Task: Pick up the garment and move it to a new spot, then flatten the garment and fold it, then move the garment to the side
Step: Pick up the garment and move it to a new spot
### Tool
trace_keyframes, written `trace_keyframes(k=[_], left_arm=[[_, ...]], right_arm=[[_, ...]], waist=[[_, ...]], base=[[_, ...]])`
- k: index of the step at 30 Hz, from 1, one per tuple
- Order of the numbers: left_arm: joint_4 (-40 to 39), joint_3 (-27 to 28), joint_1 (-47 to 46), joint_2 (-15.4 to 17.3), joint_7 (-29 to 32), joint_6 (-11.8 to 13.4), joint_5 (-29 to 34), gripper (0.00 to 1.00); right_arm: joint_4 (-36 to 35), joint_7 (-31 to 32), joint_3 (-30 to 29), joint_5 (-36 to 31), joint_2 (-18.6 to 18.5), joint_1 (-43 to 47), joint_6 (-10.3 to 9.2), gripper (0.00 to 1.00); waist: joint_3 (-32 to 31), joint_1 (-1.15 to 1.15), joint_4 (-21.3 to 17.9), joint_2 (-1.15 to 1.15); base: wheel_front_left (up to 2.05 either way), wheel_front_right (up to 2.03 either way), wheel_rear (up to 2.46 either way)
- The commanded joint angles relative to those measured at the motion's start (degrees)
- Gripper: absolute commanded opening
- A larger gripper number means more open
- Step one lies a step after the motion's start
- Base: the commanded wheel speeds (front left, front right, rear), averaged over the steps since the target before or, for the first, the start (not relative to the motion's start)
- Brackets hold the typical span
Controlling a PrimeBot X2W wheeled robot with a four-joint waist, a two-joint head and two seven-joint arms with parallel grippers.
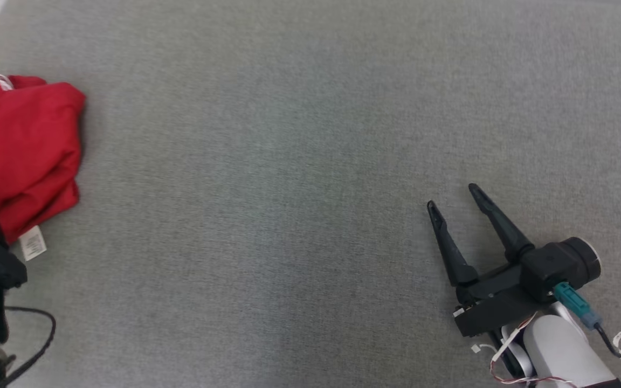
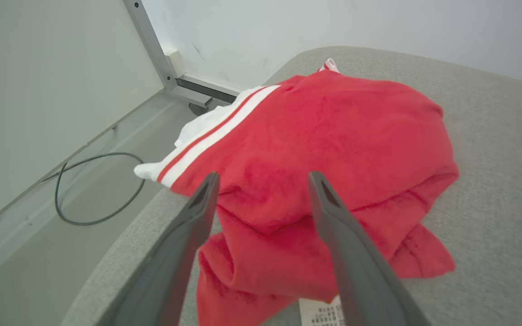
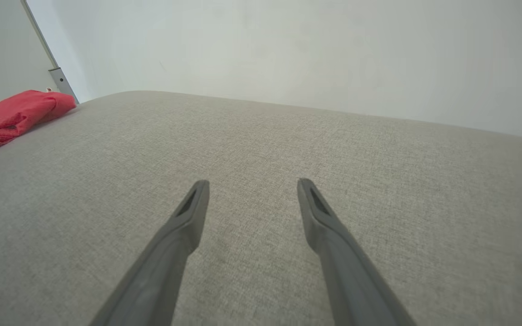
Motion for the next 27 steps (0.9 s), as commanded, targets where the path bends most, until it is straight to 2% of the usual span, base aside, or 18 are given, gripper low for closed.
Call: trace_keyframes(k=[1,8,11,12,13,27], left_arm=[[0.8,0.0,-1.8,0.3,-0.2,0.2,-0.2,1.0],[6.0,0.3,-4.9,-0.8,0.3,3.0,-0.9,1.0],[7.7,-0.4,-5.7,-1.4,-0.5,3.1,-0.7,1.0],[8.4,-0.6,-5.9,-1.5,-0.5,3.0,-0.6,0.56],[8.8,-0.8,-6.0,-1.4,-0.7,2.9,-0.5,0.0],[10.5,-4.2,-10.4,2.6,-5.3,0.2,1.1,0.0]], right_arm=[[-0.6,0.0,-0.3,0.2,-0.5,-0.5,-0.13,1.0],[-2.0,0.0,-1.3,-0.2,-1.6,-0.5,-0.13,1.0],[-2.2,0.1,-1.7,-0.4,-1.3,-0.2,-0.13,1.0],[-2.2,0.1,-1.7,-0.5,-1.2,-0.2,-0.13,1.0],[-2.1,0.1,-1.7,-0.5,-1.0,-0.1,-0.14,1.0],[0.1,0.0,-0.9,0.6,2.6,-1.1,-0.13,1.0]], waist=[[3.4,-0.01,-2.6,-0.01],[6.1,-0.01,-3.5,-0.01],[6.4,-0.01,-3.5,-0.01],[6.4,-0.01,-3.6,-0.01],[6.3,-0.01,-3.6,-0.01],[1.2,-0.01,-4.8,-0.01]], base=[[0.0,0.0,0.0],[0.0,0.0,0.0],[0.0,0.0,0.0],[0.0,0.0,0.0],[0.0,0.0,0.0],[0.0,0.0,0.0]])
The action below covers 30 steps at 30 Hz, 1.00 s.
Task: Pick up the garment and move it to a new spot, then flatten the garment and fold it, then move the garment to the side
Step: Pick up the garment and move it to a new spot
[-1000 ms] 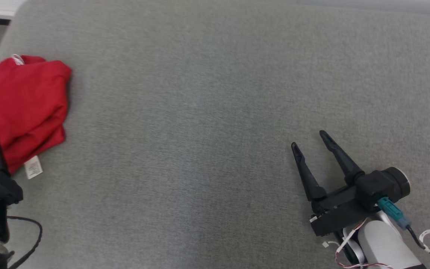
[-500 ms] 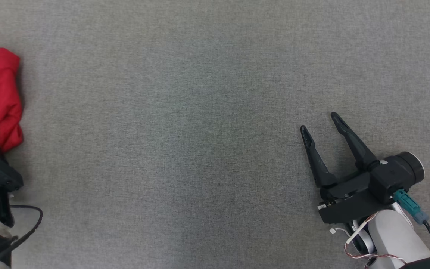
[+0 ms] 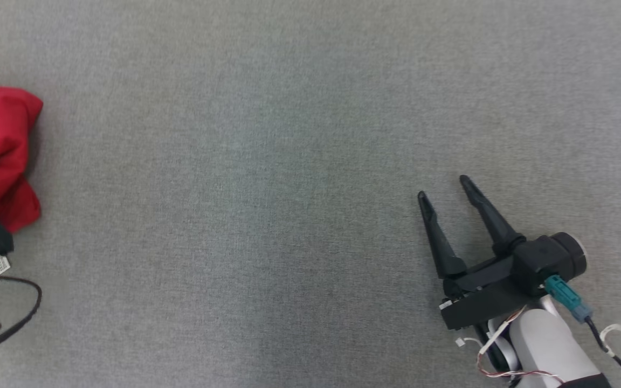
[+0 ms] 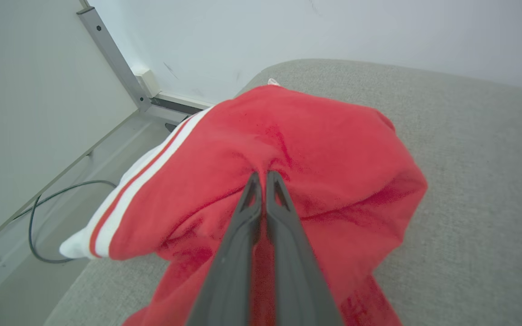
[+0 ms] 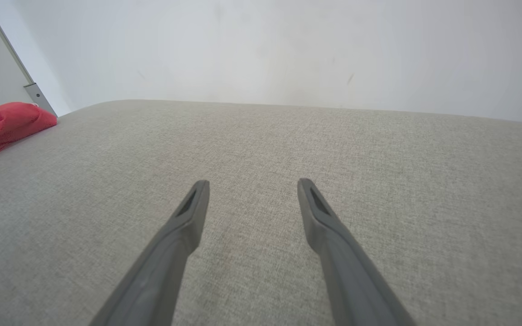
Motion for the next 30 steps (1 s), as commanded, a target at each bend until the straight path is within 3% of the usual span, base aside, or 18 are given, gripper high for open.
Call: trace_keyframes(k=[1,6,12,19,21,30], left_arm=[[-0.4,-0.4,-1.1,0.4,-0.5,-0.3,0.4,0.0],[-2.8,-3.0,-2.8,0.8,-0.9,-0.9,0.4,0.0],[-7.7,-9.8,-3.9,-1.2,-1.1,-0.9,-1.3,0.0],[-13.8,-18.8,-2.0,-7.0,-1.0,-0.9,-2.2,0.0],[-15.9,-21.6,-0.6,-10.0,-1.0,-0.9,-3.1,0.0],[-21.0,-27.9,4.0,-16.8,-1.0,-0.9,-5.8,0.0]], right_arm=[[0.2,0.0,0.2,0.2,0.6,0.0,-0.13,1.0],[1.1,0.0,-0.1,0.3,2.7,0.0,-0.13,1.0],[2.2,0.0,-0.7,0.4,4.7,0.6,-0.13,1.0],[3.4,0.0,-2.4,0.6,6.9,2.0,-0.13,1.0],[3.8,0.0,-2.9,0.4,7.6,2.7,-0.13,1.0],[4.9,0.0,-4.4,0.2,8.8,3.8,-0.13,1.0]], waist=[[-1.3,0.0,-0.8,-0.01],[-3.2,0.0,-2.3,-0.01],[-5.6,0.0,-5.0,-0.01],[-8.5,0.0,-9.1,-0.01],[-9.5,0.0,-11.1,-0.01],[-11.4,0.0,-17.0,-0.01]], base=[[0.0,0.0,0.0],[0.0,0.0,0.0],[0.0,0.0,0.0],[0.0,0.0,0.0],[0.0,0.0,0.0],[0.0,0.0,0.0]])
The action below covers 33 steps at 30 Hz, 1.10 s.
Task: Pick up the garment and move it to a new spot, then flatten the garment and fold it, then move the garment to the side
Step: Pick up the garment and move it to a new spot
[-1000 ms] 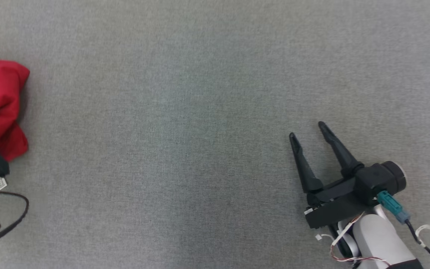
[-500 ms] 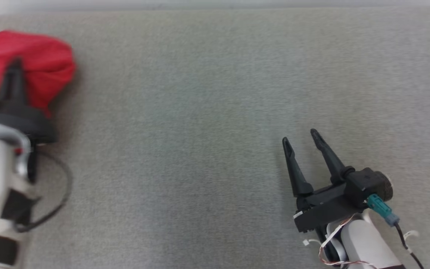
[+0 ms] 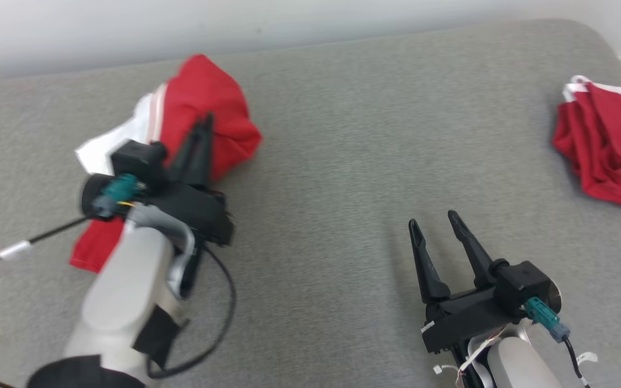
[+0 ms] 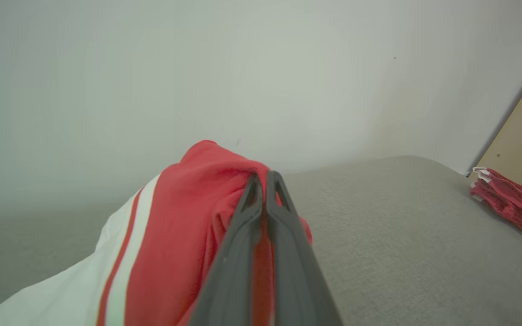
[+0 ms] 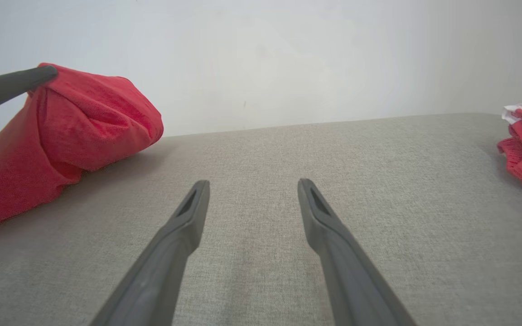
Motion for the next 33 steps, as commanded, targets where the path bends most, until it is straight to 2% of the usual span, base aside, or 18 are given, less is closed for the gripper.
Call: trace_keyframes(k=[1,9,12,14,15,21,27,33], left_arm=[[-0.8,-1.1,1.3,-1.0,-0.2,0.1,-0.7,0.0],[-3.1,-11.0,5.9,-3.7,-0.2,0.1,-4.4,0.0],[-2.2,-11.9,7.7,-3.9,-0.2,0.1,-5.1,0.0],[-1.9,-11.8,9.2,-4.0,-0.2,0.1,-4.7,0.9],[-1.9,-11.2,9.9,-4.0,-0.2,0.1,-4.4,1.0],[-5.4,-4.2,16.3,-2.7,-0.2,0.6,-1.4,1.0],[-10.6,5.5,24.4,-1.1,-0.2,2.3,2.0,1.0],[-16.5,14.1,32.3,-0.6,-0.2,2.6,6.3,1.0]], right_arm=[[0.3,0.0,-0.1,-0.1,0.4,0.6,-0.13,1.0],[1.3,0.0,-1.0,-0.2,1.1,1.3,-0.13,1.0],[1.6,0.0,-1.3,-0.1,1.4,1.5,-0.13,1.0],[1.5,0.0,-1.5,-0.1,1.5,1.7,-0.13,1.0],[1.6,0.0,-1.7,-0.2,1.5,1.7,-0.13,1.0],[1.5,0.0,-2.8,-0.2,1.9,2.7,-0.13,1.0],[1.4,0.0,-4.1,-0.6,2.1,3.8,-0.13,1.0],[1.6,0.0,-5.2,-1.0,2.2,5.0,-0.13,1.0]], waist=[[-1.7,0.0,-3.1,0.0],[-3.0,0.0,-5.6,0.0],[-3.5,0.0,-5.7,0.0],[-3.8,0.0,-5.4,0.0],[-4.0,0.0,-5.2,0.0],[-5.6,0.0,-3.6,0.0],[-7.6,0.0,-1.7,0.0],[-9.5,0.0,-0.5,0.0]], base=[[0.0,0.0,0.0],[0.0,0.0,0.0],[0.0,0.0,0.0],[0.0,0.0,0.0],[0.0,0.0,0.0],[0.0,0.0,0.0],[0.0,0.0,0.0],[0.0,0.0,0.0]])
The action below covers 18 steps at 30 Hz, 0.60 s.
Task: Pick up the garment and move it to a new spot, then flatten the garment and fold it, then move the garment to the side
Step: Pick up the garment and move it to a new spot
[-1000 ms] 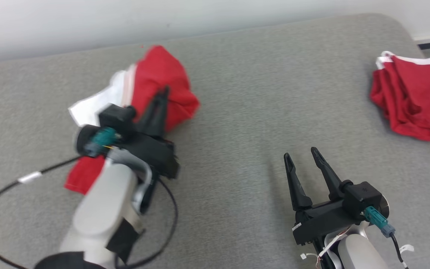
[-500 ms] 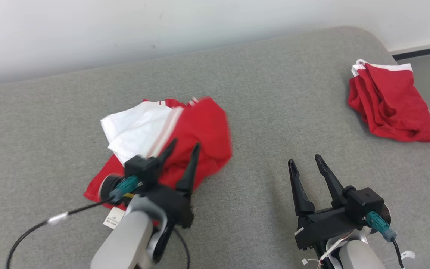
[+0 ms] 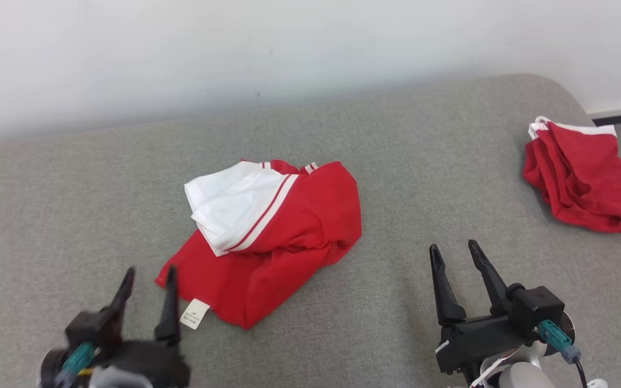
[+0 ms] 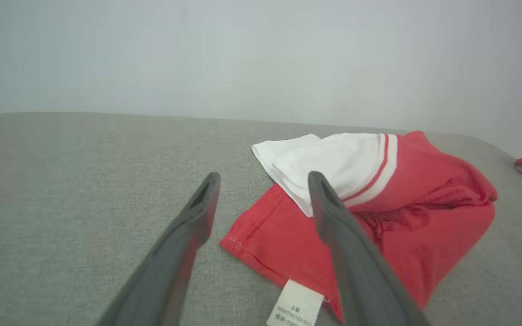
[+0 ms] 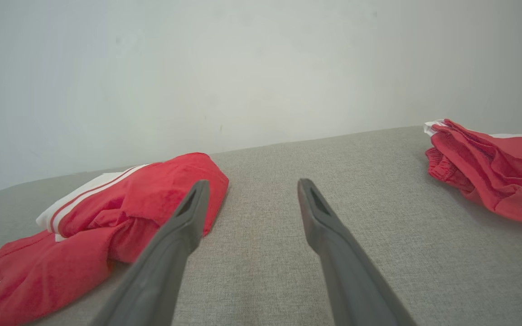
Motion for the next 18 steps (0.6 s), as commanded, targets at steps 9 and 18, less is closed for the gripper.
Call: trace_keyframes(k=[9,18], left_arm=[[-8.4,9.8,12.2,-1.8,-0.2,0.2,7.4,1.0],[-12.0,12.7,17.1,-3.2,-0.2,0.9,10.4,1.0]], right_arm=[[1.0,0.0,0.3,-0.1,0.3,2.7,-0.13,1.0],[1.9,0.0,0.5,-0.9,0.3,3.8,-0.13,1.0]], waist=[[-2.8,0.01,1.6,0.0],[-3.8,0.01,2.4,0.0]], base=[[0.0,0.0,0.0],[0.0,0.0,0.0]])
